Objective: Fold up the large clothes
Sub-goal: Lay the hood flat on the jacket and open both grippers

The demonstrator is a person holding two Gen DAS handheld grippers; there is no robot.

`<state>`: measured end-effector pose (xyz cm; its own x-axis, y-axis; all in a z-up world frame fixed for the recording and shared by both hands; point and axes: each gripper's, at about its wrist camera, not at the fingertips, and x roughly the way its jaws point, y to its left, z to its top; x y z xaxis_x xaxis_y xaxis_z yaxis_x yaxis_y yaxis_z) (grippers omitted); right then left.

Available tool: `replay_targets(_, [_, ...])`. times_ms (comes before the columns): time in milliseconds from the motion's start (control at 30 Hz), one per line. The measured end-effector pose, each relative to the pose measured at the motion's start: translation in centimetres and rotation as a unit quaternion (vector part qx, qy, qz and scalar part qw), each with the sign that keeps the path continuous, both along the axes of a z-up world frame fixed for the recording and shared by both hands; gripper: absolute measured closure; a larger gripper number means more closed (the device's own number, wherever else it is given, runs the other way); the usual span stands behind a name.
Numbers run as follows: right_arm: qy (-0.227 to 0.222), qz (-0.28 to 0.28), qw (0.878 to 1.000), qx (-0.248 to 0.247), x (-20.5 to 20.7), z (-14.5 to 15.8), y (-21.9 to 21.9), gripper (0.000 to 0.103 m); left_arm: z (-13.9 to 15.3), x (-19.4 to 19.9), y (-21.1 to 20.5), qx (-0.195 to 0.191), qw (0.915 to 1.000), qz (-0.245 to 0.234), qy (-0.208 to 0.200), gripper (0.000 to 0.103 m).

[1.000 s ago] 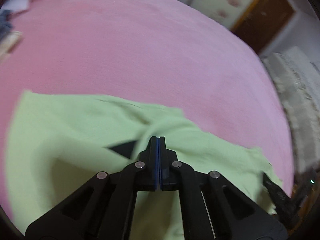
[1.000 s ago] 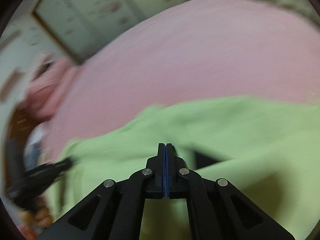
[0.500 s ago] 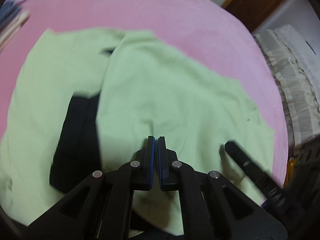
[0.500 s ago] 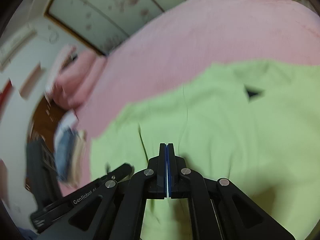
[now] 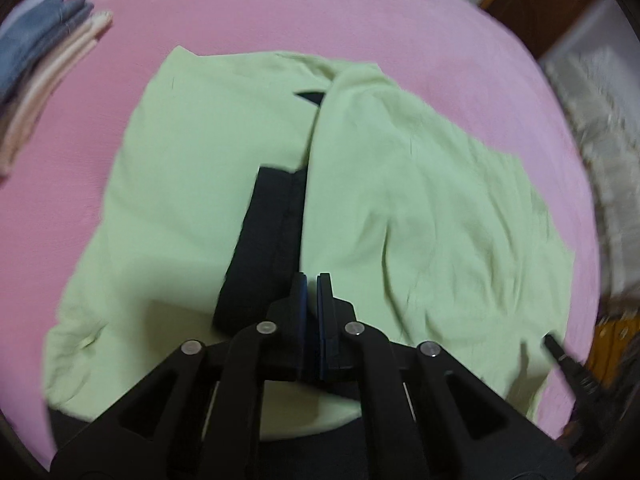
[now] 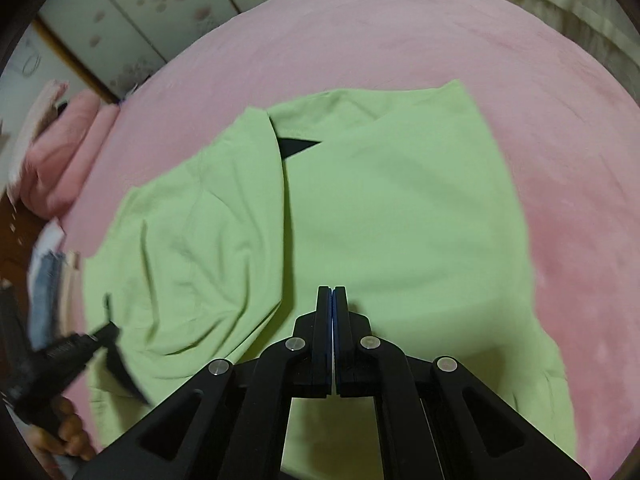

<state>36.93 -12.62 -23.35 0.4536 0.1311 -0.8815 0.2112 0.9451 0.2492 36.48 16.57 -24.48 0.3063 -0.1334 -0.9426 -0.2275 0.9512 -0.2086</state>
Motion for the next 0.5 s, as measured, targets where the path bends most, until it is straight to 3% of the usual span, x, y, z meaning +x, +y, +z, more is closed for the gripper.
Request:
replay_targets(133, [-0.006,0.012,1.000,0.017,-2.4,3.2,3.3,0.099,3.4,-0.9,0.6,0.003,0.9992,-0.029,0.027,0.091])
replay_targets(233, [0.000,0.012,1.000,0.019,-3.8,5.3,6.0,0.092,6.3,-3.3,0.8,0.013,0.9983,-0.051,0.024,0.063])
replay_targets(300, [-0.001,0.013,1.000,0.013,-4.5,7.5,9.0,0.073,8.2,-4.7,0.4,0.034,0.9967,-0.072,0.009,0.050])
replay_targets(367, [-0.001,0.014,1.000,0.001,-5.5,8.6,10.5,0.058,10.6,-6.6,0.4,0.060,0.9934,-0.097,-0.005,0.048])
replay_targets(433, [0.011,0.018,0.999,-0.029,-6.8,10.0,11.1,0.049,11.5,-7.0,-0.3,0.078,0.9899,-0.117,-0.014,0.044])
replay_targets(500, [0.021,0.026,0.997,-0.074,-8.2,13.1,9.4,0.032,12.4,-7.8,-0.9,0.094,0.9861,-0.134,-0.028,0.036])
